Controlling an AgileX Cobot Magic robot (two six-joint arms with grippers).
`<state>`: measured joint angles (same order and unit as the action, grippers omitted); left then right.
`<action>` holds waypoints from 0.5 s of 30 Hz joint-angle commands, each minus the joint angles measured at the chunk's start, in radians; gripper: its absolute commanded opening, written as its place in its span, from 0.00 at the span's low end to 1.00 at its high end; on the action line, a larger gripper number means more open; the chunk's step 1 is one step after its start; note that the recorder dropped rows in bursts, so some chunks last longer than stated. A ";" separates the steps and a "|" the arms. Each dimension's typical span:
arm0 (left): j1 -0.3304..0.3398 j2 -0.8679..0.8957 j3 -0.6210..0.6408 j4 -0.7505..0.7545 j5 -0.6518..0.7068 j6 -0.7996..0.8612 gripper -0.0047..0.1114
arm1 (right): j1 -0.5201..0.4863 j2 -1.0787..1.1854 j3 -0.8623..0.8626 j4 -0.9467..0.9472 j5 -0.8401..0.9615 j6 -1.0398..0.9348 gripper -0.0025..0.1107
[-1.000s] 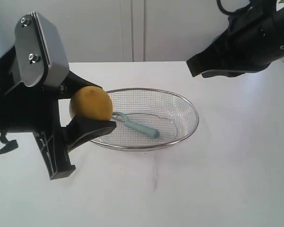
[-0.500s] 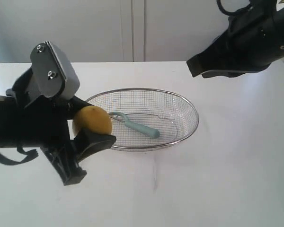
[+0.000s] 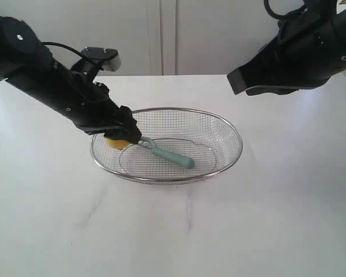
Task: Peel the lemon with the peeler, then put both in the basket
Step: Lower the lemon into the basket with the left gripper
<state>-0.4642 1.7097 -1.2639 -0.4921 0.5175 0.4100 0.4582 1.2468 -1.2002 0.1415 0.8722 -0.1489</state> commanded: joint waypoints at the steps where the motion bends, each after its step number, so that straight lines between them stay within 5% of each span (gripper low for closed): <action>1: -0.003 0.073 -0.057 0.022 0.010 -0.054 0.04 | -0.001 -0.007 0.005 -0.001 0.000 0.004 0.02; 7: -0.003 0.128 -0.057 0.022 -0.128 -0.054 0.04 | -0.001 -0.007 0.005 -0.001 0.000 0.004 0.02; 15: -0.006 0.199 -0.057 0.000 -0.141 -0.052 0.05 | -0.001 -0.007 0.005 -0.001 0.000 0.004 0.02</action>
<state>-0.4664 1.8907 -1.3138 -0.4738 0.3748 0.3665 0.4582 1.2468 -1.2002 0.1415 0.8722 -0.1489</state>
